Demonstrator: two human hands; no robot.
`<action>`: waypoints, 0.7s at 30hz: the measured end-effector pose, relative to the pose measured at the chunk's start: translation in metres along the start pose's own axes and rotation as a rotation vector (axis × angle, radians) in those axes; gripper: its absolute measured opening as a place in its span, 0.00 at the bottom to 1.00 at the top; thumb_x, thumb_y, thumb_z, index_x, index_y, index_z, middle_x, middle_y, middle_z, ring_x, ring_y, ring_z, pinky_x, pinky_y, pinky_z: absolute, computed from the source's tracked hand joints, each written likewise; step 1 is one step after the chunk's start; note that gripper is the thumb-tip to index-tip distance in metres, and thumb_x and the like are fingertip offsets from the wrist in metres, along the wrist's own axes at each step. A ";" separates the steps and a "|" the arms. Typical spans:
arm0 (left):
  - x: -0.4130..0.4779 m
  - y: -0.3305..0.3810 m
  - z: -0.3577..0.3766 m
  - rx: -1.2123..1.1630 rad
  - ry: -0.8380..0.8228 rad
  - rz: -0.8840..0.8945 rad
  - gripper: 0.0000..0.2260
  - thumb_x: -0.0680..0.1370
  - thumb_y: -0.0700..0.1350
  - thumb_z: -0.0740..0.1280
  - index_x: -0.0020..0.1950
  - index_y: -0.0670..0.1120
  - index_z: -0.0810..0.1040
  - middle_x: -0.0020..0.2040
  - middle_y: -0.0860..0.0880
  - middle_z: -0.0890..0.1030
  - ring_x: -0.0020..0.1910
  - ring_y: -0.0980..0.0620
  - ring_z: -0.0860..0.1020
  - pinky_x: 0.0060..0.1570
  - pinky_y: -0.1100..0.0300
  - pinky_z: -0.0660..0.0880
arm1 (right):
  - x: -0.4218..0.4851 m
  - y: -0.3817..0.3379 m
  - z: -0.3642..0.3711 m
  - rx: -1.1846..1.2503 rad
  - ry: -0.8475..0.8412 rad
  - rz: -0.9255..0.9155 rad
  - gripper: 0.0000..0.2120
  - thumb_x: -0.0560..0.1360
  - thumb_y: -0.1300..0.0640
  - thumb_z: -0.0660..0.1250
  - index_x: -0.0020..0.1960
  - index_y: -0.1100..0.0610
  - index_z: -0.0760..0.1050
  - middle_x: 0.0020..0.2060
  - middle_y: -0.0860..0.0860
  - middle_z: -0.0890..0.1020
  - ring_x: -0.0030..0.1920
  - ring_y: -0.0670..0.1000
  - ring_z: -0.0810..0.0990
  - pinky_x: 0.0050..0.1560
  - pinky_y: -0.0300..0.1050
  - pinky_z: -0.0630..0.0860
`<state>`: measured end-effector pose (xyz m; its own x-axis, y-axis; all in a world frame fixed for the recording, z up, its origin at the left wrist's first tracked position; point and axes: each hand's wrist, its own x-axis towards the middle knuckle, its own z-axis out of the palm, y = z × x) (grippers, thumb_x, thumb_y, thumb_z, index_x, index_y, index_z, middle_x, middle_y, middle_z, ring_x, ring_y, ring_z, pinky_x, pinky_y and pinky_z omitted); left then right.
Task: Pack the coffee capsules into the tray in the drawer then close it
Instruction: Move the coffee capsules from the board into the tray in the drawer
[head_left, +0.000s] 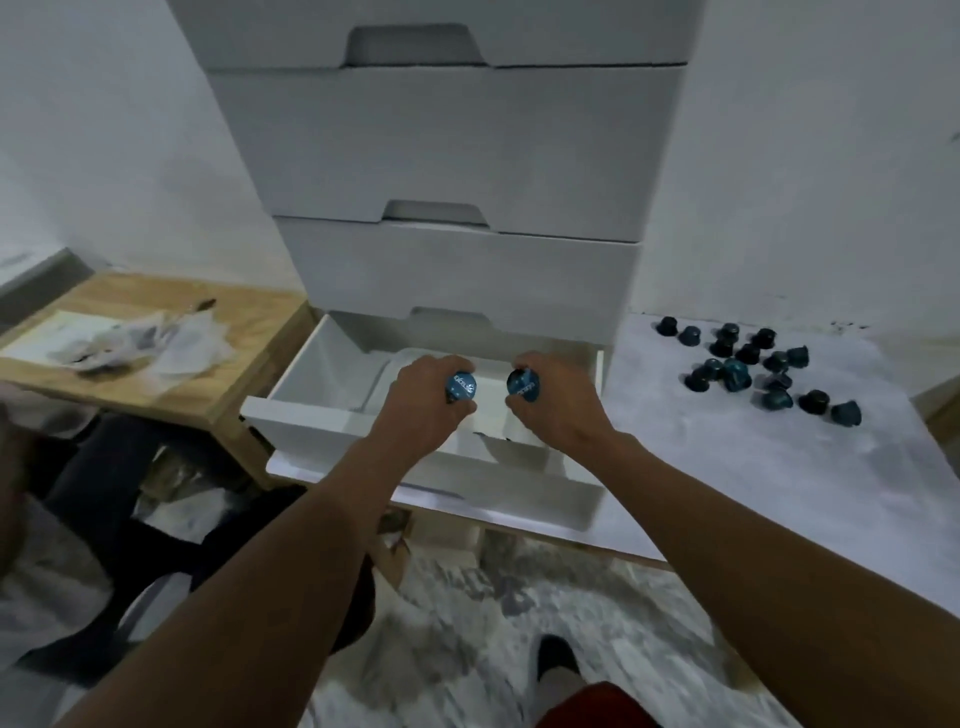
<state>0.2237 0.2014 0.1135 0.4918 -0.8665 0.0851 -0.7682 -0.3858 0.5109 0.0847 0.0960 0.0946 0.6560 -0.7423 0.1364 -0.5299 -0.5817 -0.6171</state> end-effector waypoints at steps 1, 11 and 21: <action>0.004 -0.006 -0.002 -0.016 0.001 -0.011 0.20 0.71 0.46 0.74 0.62 0.49 0.76 0.57 0.47 0.79 0.53 0.49 0.77 0.54 0.60 0.71 | 0.006 -0.003 0.005 -0.005 -0.013 0.001 0.20 0.70 0.57 0.72 0.60 0.57 0.74 0.54 0.56 0.79 0.54 0.57 0.77 0.55 0.49 0.74; 0.074 -0.058 -0.008 0.058 -0.149 -0.115 0.19 0.70 0.42 0.75 0.60 0.46 0.78 0.56 0.46 0.80 0.51 0.51 0.77 0.47 0.63 0.69 | 0.093 0.000 0.070 -0.059 -0.228 0.016 0.20 0.70 0.59 0.71 0.60 0.54 0.74 0.57 0.55 0.80 0.56 0.59 0.77 0.53 0.46 0.72; 0.120 -0.105 0.001 0.296 -0.440 -0.083 0.22 0.73 0.48 0.72 0.66 0.53 0.72 0.59 0.50 0.80 0.53 0.51 0.79 0.42 0.67 0.66 | 0.127 0.010 0.121 -0.058 -0.381 0.093 0.20 0.70 0.61 0.71 0.61 0.55 0.74 0.57 0.58 0.76 0.57 0.58 0.76 0.50 0.41 0.68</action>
<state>0.3630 0.1382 0.0689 0.3861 -0.8558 -0.3444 -0.8483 -0.4761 0.2320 0.2275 0.0358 0.0121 0.7505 -0.6223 -0.2225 -0.6189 -0.5437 -0.5669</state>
